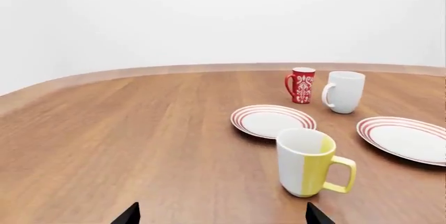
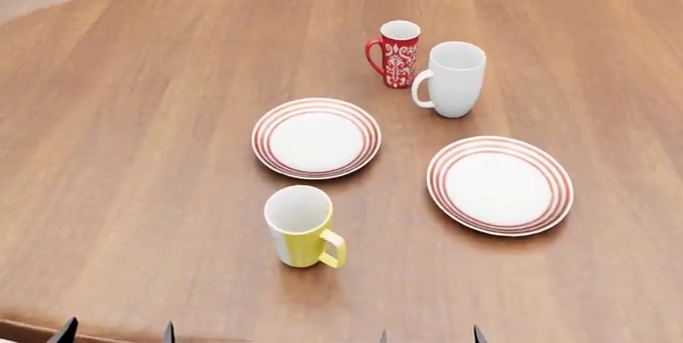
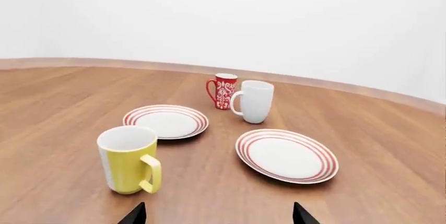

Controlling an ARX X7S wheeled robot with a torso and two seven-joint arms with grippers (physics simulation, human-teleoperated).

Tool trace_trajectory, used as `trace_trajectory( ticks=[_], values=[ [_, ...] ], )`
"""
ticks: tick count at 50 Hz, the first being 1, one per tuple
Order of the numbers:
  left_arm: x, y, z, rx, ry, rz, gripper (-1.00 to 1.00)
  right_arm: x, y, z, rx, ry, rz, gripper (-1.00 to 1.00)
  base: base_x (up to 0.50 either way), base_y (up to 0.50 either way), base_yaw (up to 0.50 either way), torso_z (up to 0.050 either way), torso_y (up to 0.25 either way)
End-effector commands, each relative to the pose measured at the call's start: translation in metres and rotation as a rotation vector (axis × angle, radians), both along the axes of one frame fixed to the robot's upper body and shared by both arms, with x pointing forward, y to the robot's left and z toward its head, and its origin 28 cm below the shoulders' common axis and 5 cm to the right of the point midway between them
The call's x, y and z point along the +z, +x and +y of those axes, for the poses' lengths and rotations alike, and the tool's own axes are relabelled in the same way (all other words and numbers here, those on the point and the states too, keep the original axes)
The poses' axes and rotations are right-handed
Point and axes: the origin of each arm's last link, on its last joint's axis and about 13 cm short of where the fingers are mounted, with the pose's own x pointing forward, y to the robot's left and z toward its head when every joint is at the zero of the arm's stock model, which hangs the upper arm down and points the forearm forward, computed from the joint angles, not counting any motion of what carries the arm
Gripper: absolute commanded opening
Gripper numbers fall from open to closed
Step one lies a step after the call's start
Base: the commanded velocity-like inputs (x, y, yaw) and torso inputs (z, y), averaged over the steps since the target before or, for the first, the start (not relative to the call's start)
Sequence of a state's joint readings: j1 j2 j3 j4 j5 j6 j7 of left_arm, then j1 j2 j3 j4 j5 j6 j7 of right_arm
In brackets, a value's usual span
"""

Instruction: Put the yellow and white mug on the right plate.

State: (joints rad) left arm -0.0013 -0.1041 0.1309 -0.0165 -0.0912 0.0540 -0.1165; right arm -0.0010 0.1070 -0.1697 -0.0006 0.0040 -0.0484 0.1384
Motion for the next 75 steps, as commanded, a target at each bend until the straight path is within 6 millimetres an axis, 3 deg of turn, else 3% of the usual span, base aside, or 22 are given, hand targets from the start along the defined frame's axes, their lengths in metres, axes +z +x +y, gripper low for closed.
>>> trace_trajectory(
  ticks=[1,14,61,75],
  values=[
    [0.000,0.000,-0.001,-0.003,0.000,0.000,1.00,0.000,0.001,0.000,-0.003,-0.010,0.002,1.00,0.00,0.00,0.00,0.000,0.000],
    [-0.001,0.000,-0.002,-0.010,0.000,0.004,1.00,0.001,-0.001,0.000,0.010,-0.040,-0.019,1.00,0.03,0.00,0.00,0.000,0.000],
    [-0.001,-0.001,-0.002,-0.020,0.000,0.001,1.00,0.006,-0.003,-0.001,0.007,-0.042,-0.049,1.00,0.50,0.01,0.00,0.000,0.000],
    [0.000,-0.002,-0.003,-0.022,-0.001,0.003,1.00,0.018,-0.002,-0.012,0.014,-0.048,-0.057,1.00,0.01,0.00,0.00,0.000,0.001]
  ],
)
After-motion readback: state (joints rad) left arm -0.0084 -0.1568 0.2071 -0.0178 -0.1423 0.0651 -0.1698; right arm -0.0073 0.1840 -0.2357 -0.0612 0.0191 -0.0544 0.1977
